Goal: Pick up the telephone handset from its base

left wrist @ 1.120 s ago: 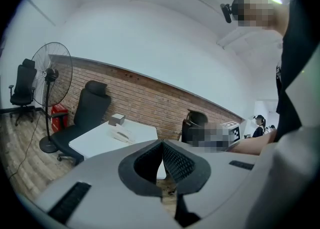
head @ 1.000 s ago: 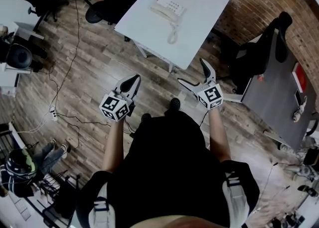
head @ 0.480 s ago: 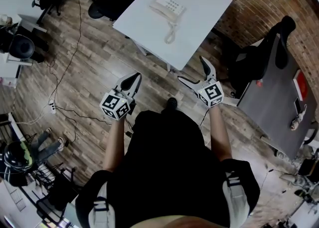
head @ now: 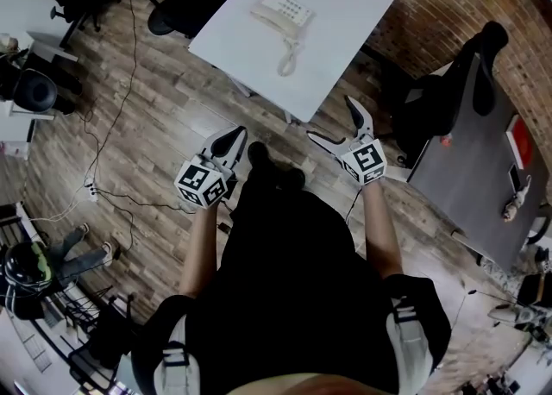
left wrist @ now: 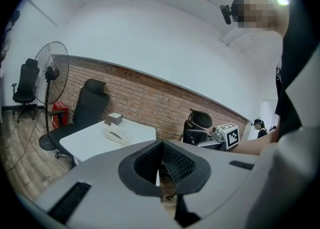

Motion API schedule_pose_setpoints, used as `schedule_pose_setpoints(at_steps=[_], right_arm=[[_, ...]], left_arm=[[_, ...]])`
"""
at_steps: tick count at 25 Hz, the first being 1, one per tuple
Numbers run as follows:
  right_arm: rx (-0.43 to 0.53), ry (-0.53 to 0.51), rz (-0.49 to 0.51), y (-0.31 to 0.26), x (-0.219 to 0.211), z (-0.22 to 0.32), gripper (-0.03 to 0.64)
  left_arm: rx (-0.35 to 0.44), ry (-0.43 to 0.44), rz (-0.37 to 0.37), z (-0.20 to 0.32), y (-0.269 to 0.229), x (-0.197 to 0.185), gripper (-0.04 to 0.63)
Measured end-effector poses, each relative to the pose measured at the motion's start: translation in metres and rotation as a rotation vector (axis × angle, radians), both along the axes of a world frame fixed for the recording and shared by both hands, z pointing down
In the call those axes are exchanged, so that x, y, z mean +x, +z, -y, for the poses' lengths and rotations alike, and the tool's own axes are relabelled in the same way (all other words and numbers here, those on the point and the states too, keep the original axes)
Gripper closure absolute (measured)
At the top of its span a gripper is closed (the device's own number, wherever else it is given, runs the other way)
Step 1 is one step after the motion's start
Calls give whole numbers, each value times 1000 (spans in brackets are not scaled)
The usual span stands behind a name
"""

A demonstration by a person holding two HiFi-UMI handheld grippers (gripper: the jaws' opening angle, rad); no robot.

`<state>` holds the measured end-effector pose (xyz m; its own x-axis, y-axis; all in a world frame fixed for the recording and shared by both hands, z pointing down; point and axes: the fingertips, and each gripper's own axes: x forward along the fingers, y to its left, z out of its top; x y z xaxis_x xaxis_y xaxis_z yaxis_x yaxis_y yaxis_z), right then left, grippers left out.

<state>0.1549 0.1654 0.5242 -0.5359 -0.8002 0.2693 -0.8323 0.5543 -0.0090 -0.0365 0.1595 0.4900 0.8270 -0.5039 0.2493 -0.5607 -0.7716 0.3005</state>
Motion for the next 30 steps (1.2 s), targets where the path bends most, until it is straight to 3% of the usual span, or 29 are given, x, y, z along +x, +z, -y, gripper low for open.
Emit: schedule_pose_setpoints(at_steps=[9,30], right_arm=[[-13,52,-27,2,21,22,78],[-47,25,-115,5,-23,164,80]], left_arm=[[-3,48,-22,30,5,15,577],[-27,91,-66,189,16,-5,577]])
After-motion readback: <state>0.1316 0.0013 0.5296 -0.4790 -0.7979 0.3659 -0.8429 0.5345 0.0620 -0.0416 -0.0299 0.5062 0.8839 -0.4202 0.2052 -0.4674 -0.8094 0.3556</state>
